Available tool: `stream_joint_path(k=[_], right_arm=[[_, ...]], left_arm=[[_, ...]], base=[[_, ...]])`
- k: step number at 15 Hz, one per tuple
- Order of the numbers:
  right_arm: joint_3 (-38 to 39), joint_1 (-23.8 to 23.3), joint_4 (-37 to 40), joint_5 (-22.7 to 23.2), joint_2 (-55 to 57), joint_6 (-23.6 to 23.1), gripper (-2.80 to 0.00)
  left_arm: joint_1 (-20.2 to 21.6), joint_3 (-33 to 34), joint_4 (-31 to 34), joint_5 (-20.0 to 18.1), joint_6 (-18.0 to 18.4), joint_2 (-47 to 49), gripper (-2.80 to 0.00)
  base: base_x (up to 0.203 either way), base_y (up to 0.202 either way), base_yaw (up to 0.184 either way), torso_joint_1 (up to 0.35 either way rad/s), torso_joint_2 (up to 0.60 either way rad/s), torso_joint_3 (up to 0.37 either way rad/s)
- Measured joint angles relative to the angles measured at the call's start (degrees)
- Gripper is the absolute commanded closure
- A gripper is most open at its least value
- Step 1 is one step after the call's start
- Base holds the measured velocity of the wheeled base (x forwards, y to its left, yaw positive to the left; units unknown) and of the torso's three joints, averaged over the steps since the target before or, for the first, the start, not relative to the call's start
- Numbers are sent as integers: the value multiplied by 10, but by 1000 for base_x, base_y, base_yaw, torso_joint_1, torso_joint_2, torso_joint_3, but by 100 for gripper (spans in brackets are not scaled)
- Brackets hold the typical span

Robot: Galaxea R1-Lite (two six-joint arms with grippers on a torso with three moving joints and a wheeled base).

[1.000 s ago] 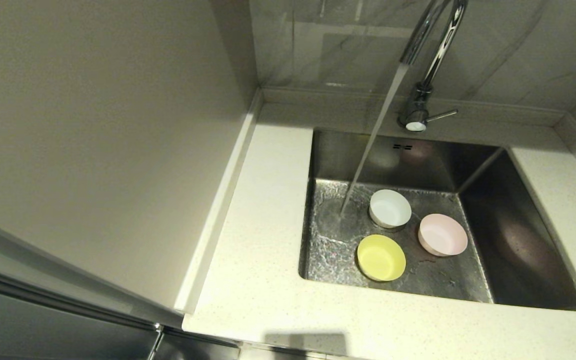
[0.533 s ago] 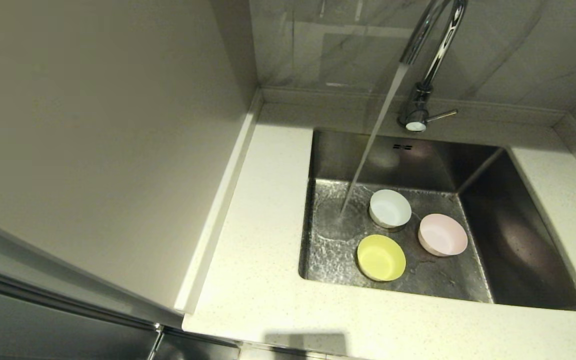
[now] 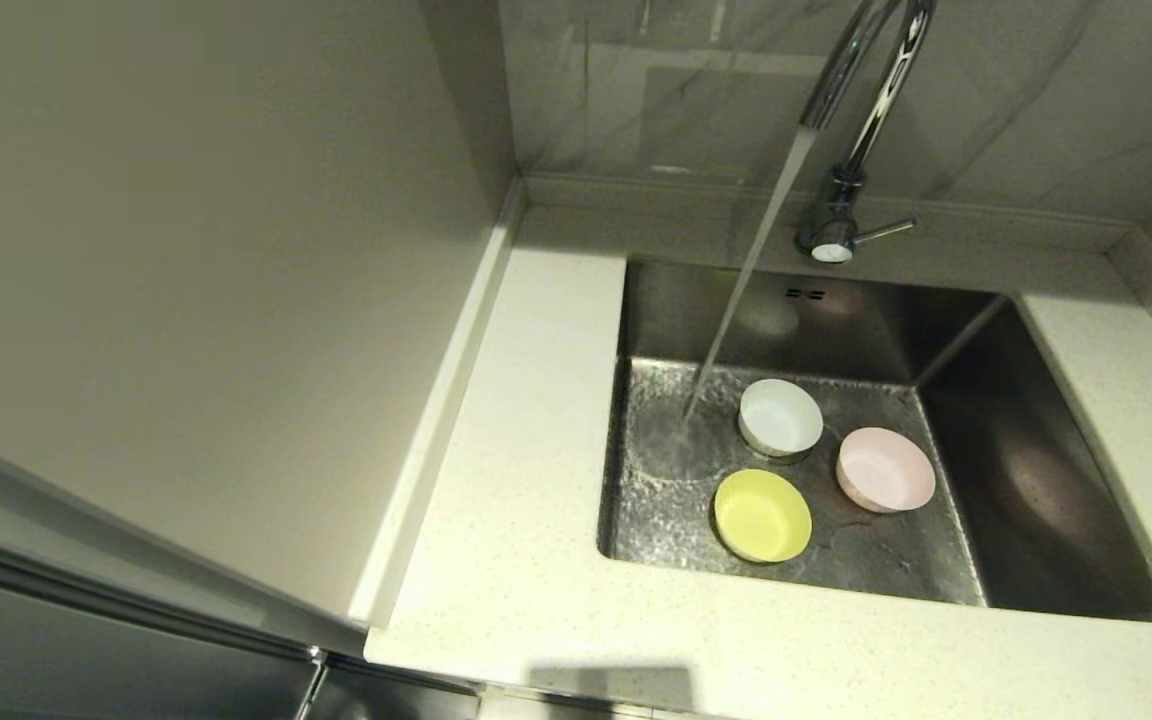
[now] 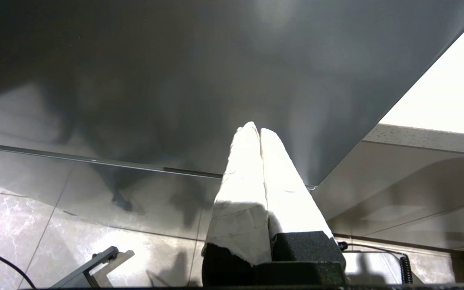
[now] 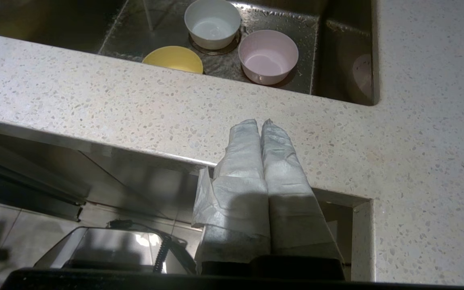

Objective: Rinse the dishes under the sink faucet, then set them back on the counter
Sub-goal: Wait for the water to rinse the bowl

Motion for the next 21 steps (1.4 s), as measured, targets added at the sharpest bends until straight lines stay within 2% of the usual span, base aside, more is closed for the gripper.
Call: stream_joint_path(k=[21], right_arm=[[0,0,0,1,0,0,0]], left_arm=[[0,0,0,0,0,0,0]], base=[[0,0,0,0,0,0]])
